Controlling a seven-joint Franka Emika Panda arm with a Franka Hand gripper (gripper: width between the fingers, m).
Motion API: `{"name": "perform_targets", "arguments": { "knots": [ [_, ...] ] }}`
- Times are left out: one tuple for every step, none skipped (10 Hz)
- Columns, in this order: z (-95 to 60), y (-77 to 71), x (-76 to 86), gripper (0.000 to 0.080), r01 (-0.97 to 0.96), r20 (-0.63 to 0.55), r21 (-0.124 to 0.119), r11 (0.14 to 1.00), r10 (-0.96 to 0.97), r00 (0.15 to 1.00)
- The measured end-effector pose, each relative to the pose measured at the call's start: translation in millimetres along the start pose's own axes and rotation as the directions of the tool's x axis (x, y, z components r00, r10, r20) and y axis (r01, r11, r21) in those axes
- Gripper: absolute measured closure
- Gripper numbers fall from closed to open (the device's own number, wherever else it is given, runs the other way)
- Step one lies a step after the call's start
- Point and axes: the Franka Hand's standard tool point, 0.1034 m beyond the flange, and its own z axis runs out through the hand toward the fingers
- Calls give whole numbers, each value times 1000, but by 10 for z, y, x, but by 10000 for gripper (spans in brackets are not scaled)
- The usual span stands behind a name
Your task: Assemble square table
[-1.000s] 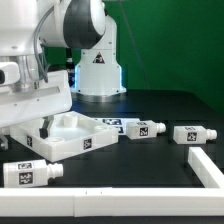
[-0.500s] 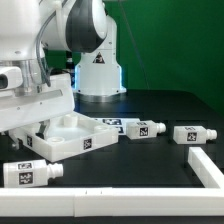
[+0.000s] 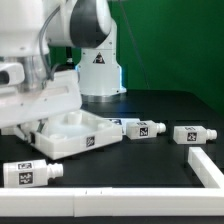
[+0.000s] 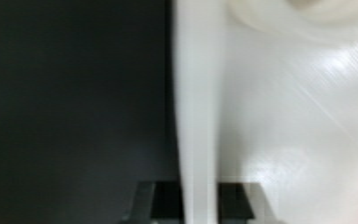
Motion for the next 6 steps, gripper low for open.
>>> {"name": "perform_targets", "arguments": {
  "knots": [
    [-181, 16, 123, 750, -71, 16, 21, 997, 71, 997],
    [-323, 40, 314, 750, -130, 23, 30, 991, 129, 991],
    [-435, 44, 525, 750, -171, 23, 31, 985, 170, 985],
    [-475, -18, 772, 750, -257, 14, 20, 966, 256, 966],
    [-432, -131, 1022, 750, -299, 10, 13, 954, 299, 954],
    [-341, -252, 1203, 750, -342, 0, 7, 940, 342, 940]
  ]
}}
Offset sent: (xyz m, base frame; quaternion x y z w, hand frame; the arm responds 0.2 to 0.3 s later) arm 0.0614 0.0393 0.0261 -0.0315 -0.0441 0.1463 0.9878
